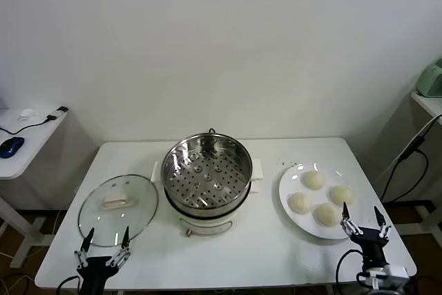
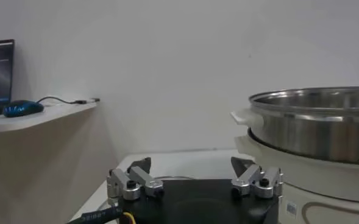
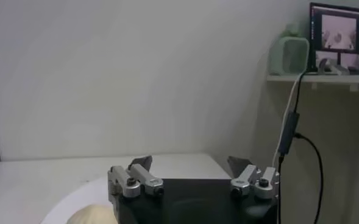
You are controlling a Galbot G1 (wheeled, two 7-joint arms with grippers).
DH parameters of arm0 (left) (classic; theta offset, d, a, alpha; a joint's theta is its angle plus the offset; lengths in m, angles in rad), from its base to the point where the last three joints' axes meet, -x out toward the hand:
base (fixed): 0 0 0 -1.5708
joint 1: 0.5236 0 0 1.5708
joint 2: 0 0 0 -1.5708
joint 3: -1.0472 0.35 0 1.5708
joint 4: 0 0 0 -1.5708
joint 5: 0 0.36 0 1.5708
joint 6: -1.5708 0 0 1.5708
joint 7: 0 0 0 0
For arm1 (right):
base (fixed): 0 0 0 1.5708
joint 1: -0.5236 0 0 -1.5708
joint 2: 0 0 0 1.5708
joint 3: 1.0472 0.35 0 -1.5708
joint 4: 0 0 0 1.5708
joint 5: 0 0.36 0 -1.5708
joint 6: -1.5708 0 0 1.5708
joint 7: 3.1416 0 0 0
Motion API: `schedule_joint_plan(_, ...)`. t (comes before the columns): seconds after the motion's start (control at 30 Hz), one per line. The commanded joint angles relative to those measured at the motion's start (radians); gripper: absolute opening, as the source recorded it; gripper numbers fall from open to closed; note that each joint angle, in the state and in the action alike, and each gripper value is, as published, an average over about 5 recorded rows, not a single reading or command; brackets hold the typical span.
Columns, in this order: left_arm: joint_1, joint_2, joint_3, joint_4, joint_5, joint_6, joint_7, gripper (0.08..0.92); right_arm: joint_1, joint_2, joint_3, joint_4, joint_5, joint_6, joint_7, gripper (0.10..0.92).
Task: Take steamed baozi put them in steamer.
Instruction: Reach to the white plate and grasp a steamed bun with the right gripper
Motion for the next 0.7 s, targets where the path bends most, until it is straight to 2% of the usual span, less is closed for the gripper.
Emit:
schedule_joint_plan(0.03,0.001,0.0,0.002,-0.001,0.002,-0.002,0.0,0.823,0.277,-0.134,-0.062,-0.095,0.043,-0.168,-0.1,0.823)
schedule_joint_plan(0.13,0.002,-0.001,0.005,-0.002,0.007,-0.007,-0.001,0.823,0.394,-0.221,-0.128,-0.183,0.076,-0.227,-0.207,0.823)
schedule_joint_plan(0.3,0.005,0.0,0.005,-0.01,0.012,-0.014,-0.002,0.823,0.624,-0.389,-0.301,-0.352,0.059,-0.296,-0.574,0.823)
schedule_joint_plan(0.43,0.001,0.0,0.005,-0.003,0.011,-0.014,-0.003,0.823,0.875,-0.442,-0.492,-0.527,-0.104,-0.334,-0.899,0.823)
schedule_joint_plan(0.57,0.0,-0.004,0.006,0.001,0.011,-0.012,-0.002,0.823,1.115,-0.429,-0.684,-0.691,-0.291,-0.309,-1.209,0.823)
schedule_joint_plan(0.7,0.001,-0.011,0.004,0.005,0.01,-0.009,-0.002,0.823,1.285,-0.38,-0.815,-0.808,-0.467,-0.242,-1.403,0.823)
